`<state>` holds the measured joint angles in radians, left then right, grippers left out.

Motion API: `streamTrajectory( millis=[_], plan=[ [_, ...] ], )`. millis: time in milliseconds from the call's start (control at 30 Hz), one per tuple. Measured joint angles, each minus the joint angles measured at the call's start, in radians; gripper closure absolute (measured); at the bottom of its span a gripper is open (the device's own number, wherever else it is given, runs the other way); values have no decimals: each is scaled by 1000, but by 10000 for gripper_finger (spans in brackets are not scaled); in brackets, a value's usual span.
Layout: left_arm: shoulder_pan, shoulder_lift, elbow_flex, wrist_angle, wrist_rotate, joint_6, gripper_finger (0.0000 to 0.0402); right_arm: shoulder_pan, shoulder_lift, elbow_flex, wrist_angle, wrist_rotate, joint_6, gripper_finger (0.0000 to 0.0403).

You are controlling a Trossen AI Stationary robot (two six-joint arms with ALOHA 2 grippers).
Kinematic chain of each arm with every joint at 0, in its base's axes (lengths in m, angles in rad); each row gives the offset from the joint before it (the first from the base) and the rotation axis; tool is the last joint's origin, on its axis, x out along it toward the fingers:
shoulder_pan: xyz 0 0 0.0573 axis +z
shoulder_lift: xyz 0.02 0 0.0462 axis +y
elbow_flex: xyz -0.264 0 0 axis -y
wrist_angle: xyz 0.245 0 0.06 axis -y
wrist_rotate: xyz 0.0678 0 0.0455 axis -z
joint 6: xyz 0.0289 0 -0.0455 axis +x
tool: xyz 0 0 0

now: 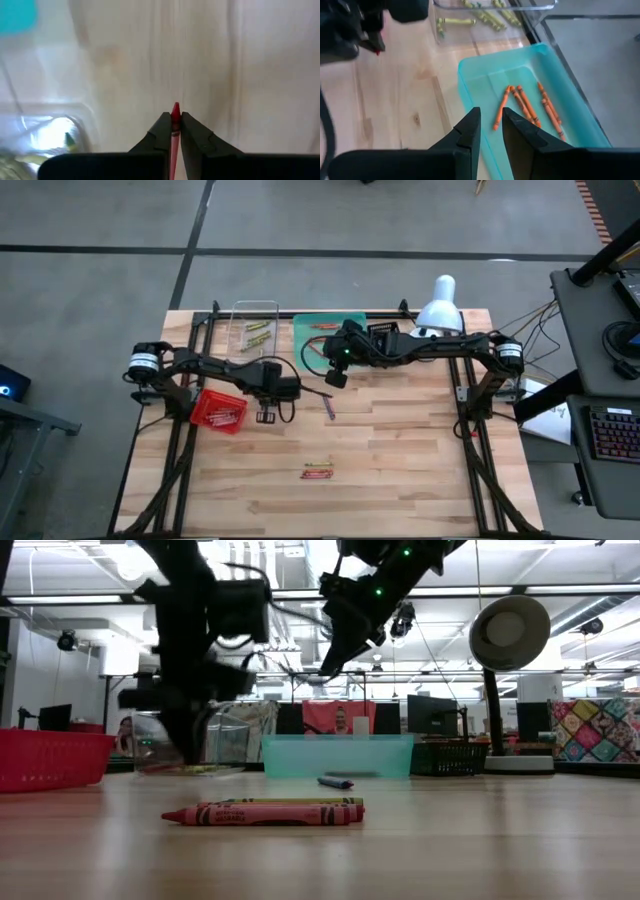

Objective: Sort crayons
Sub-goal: Put the red crayon into the red bin

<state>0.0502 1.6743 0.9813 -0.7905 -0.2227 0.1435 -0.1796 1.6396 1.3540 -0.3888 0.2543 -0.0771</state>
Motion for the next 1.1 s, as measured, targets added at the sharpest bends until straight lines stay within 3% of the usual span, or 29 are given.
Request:
streamTrajectory(
  millis=[367,533,767,1100],
  plan=[
    [-10,-119,178,-298,130,-50,401,14,-1,-1,-88,0,59,338],
    [-29,-206,199,-420,199,-124,401,24,-1,-1,-88,0,63,338],
    [-48,-338,27,-465,248,-198,397,33,-1,-1,-85,0,67,341],
    [-47,-386,-172,-444,224,-233,342,36,-1,-1,-85,0,92,336]
  ],
)
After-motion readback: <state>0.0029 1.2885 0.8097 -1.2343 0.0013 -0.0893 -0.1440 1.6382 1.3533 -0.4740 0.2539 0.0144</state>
